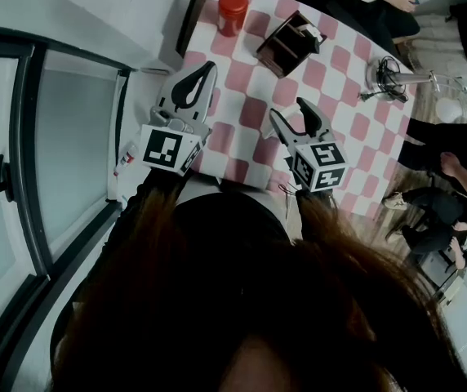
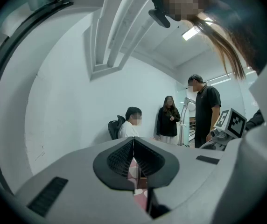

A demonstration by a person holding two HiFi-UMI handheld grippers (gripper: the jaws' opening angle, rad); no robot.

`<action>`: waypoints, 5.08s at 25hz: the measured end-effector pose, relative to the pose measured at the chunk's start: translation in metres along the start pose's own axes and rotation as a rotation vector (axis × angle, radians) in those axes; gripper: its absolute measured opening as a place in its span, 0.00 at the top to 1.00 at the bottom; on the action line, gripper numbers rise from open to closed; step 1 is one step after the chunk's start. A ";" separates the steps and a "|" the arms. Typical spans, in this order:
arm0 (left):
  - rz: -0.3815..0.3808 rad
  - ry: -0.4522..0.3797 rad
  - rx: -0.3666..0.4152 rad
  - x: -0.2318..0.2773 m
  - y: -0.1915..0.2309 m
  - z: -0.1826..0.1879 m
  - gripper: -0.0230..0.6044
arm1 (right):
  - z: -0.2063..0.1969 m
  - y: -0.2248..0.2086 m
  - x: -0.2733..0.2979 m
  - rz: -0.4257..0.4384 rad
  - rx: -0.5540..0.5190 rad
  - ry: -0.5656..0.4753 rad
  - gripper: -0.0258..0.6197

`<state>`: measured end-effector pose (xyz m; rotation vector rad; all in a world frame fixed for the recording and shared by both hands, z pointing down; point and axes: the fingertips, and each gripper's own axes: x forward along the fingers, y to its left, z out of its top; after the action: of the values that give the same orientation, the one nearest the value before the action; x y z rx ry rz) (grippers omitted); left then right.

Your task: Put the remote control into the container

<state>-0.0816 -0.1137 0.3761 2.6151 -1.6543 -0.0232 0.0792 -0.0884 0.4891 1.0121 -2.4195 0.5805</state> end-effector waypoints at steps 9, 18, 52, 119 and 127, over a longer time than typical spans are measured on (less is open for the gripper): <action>-0.001 -0.001 0.003 -0.001 -0.005 0.000 0.95 | 0.030 -0.013 -0.011 0.002 0.114 -0.140 0.54; -0.006 0.011 0.008 -0.005 -0.010 0.000 0.95 | 0.111 -0.067 0.019 -0.140 0.255 -0.429 0.54; -0.346 0.028 -0.004 0.064 0.005 -0.011 0.95 | 0.116 -0.102 0.002 -0.570 0.444 -0.646 0.54; -0.406 -0.029 -0.021 0.059 0.017 0.008 0.95 | 0.142 -0.037 -0.039 -0.610 0.083 -0.712 0.93; -0.394 -0.039 -0.009 0.041 0.017 0.018 0.95 | 0.133 -0.002 -0.049 -0.560 0.054 -0.696 0.93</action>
<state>-0.0805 -0.1588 0.3594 2.9024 -1.1176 -0.0959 0.0795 -0.1344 0.3554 2.0861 -2.4643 0.0907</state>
